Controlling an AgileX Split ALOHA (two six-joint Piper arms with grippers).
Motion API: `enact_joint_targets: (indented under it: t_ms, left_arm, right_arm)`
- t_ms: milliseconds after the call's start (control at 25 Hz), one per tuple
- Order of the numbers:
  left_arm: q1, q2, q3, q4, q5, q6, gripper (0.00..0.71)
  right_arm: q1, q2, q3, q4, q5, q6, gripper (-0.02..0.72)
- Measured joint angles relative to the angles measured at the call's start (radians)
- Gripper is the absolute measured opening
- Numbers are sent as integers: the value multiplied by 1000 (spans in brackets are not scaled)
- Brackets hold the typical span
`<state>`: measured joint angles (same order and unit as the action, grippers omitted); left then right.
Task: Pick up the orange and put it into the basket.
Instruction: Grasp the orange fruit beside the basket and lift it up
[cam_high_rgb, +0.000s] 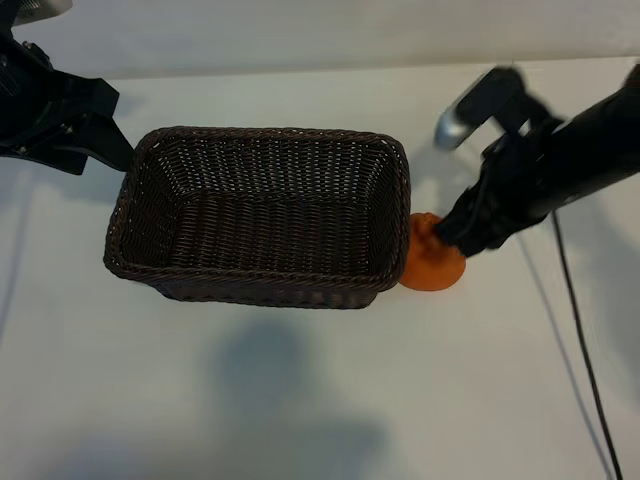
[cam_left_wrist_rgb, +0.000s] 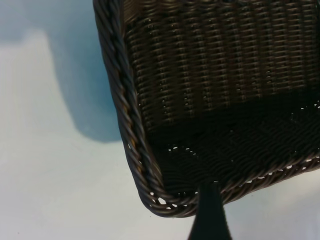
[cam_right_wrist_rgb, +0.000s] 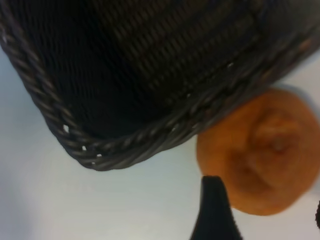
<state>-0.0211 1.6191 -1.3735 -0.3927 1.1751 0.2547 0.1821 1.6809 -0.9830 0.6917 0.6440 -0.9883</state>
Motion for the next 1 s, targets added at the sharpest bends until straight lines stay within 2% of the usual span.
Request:
enact_joint_targets:
  t_ms: [480,840,920,1000]
  left_arm:
    - [0,0,0,0,0,17,558]
    - [0,0,0,0,0,21,558]
    - [0,0,0,0,0,20,558]
    - [0,0,0,0,0,20,558]
  right_arm:
    - [17,143,5,30,-125,-1,468]
    - [17,144,5,34,-150,-1,462]
    - [17,144,5,34,-150,-1,406]
    - [17,144,5,35,-148,-1,257]
